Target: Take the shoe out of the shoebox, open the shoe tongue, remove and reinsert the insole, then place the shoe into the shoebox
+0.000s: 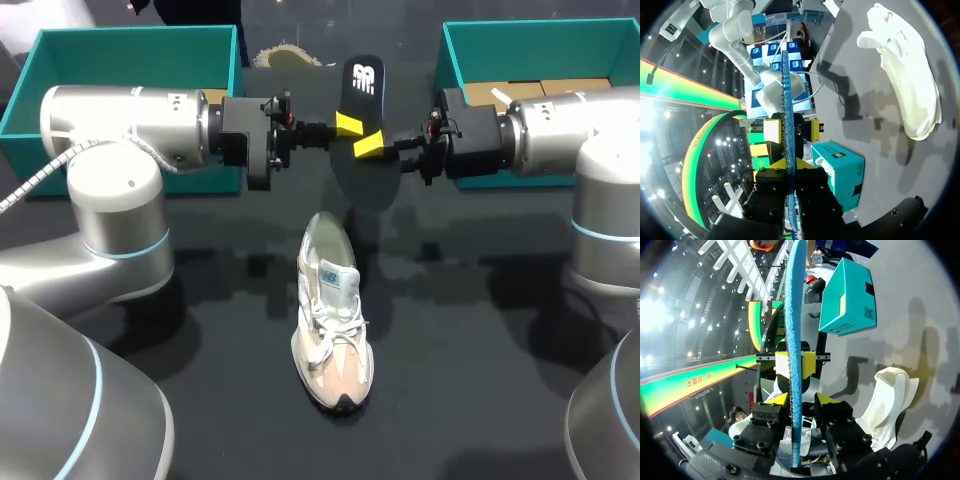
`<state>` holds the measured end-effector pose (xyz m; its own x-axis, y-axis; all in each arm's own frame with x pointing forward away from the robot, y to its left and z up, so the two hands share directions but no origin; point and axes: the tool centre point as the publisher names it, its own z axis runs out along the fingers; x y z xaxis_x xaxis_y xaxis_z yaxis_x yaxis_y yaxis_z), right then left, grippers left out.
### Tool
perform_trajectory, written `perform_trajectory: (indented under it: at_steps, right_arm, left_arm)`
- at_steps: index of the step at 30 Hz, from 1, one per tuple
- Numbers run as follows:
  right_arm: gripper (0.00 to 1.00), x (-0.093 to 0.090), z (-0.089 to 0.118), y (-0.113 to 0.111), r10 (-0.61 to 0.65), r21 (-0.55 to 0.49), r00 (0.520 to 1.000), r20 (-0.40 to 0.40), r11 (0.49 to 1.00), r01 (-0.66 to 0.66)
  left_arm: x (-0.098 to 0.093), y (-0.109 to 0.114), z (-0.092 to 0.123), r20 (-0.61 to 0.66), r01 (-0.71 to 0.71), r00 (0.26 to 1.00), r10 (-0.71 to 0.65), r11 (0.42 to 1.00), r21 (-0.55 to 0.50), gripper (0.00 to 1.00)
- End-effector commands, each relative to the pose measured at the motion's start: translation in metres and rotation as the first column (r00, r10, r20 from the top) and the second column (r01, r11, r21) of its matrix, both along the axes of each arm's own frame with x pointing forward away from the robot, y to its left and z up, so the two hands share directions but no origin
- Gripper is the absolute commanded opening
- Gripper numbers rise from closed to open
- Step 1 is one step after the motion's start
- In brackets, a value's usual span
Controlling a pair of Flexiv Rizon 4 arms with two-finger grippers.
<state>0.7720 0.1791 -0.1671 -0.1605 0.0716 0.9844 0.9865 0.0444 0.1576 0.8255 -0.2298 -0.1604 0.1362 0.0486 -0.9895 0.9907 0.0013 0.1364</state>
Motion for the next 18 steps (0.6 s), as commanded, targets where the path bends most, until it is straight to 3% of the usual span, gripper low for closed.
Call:
perform_trajectory:
  at_steps: [1, 7, 8, 9, 14, 18]
  right_arm:
    - [0.0, -0.001, 0.0, 0.0, -0.005, 0.0, 1.0, -0.001, 1.0, 0.005]
    - [0.0, -0.001, 0.0, 0.0, -0.008, 0.0, 1.0, 0.002, 1.0, 0.008]
    - [0.0, -0.001, 0.0, -0.001, -0.009, 0.002, 1.0, 0.002, 1.0, 0.009]
    - [0.0, 0.0, 0.0, -0.001, -0.009, 0.003, 1.0, 0.002, 1.0, 0.009]
    - [0.0, 0.001, -0.001, -0.011, -0.026, -0.001, 1.0, 0.013, 1.0, 0.026]
    - [0.0, 0.001, -0.001, -0.018, -0.035, -0.002, 0.999, 0.031, 0.999, 0.035]
  left_arm:
    - [0.0, -0.003, -0.001, 0.003, -0.002, 1.0, 0.002, 1.0, -0.003, 0.0]
    - [0.0, -0.003, 0.0, -0.003, -0.003, 1.0, 0.003, 1.0, -0.003, 0.0]
    - [-0.001, -0.003, 0.0, -0.007, -0.004, 1.0, 0.004, 1.0, -0.002, 0.63]
    - [-0.001, -0.001, 0.001, -0.009, -0.004, 1.0, 0.004, 1.0, -0.001, 1.0]
    - [-0.009, 0.014, 0.01, -0.04, -0.023, 0.999, 0.024, 0.999, 0.021, 1.0]
    - [-0.019, 0.04, 0.009, -0.109, -0.043, 0.992, 0.059, 0.99, 0.137, 1.0]
